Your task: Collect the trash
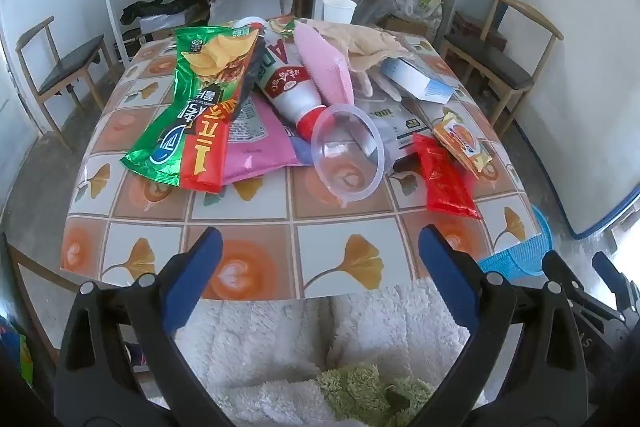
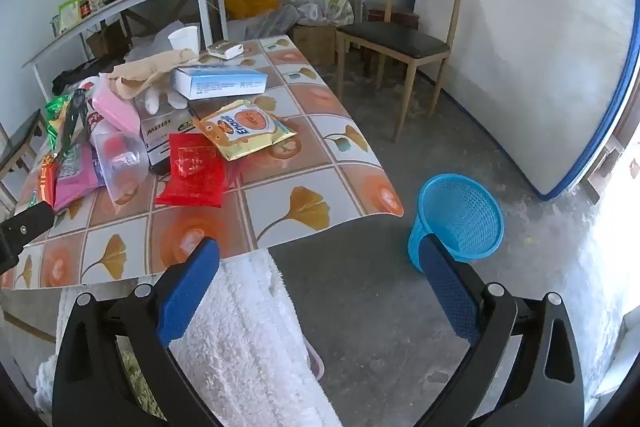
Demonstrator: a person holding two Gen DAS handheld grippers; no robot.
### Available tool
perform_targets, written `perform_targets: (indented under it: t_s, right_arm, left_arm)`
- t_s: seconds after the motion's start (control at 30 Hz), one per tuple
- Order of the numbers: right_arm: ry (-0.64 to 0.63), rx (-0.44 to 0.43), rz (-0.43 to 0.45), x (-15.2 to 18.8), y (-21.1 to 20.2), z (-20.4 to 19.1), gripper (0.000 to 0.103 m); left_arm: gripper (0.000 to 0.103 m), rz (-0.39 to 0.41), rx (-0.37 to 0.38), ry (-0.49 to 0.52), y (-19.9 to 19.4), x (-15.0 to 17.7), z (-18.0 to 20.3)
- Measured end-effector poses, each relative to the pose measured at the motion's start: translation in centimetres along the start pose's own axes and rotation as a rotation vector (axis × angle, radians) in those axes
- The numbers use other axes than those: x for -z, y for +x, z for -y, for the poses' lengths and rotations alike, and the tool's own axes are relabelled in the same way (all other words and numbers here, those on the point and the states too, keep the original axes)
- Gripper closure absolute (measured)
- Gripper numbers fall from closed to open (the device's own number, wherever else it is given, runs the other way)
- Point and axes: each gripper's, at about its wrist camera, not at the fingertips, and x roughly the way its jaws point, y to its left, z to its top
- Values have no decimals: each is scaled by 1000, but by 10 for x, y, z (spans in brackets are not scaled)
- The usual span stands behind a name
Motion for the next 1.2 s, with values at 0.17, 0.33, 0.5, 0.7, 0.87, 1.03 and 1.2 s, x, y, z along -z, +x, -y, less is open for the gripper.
perform_targets:
  t_s: [0.17, 0.33, 0.5, 0.7, 0.87, 1.03, 1.2]
  right_arm:
    - [-1, 0, 6, -1, 0, 3, 6]
    - [2, -4, 2, -3, -4, 1, 6]
    - [-14, -6, 10, -5, -4, 2, 6]
    - [-10, -1, 12, -7, -5, 5, 6]
    - [-13, 5, 12, -7, -5, 5, 6]
    - [-22, 12, 13, -7, -6, 4, 6]
    - [-29, 10, 8, -7, -6, 3, 6]
  left_arm:
    - [9, 29, -16, 14, -4, 2, 5]
    - [8, 15, -5, 10, -5, -2, 3]
    - [9, 9, -3, -3, -5, -3, -1]
    - [9, 9, -4, -4, -4, -4, -3]
    - [9, 8, -5, -4, -4, -4, -3]
    - [8, 9, -6, -3, -4, -4, -3]
    - [9, 9, -5, -3, -4, -4, -3]
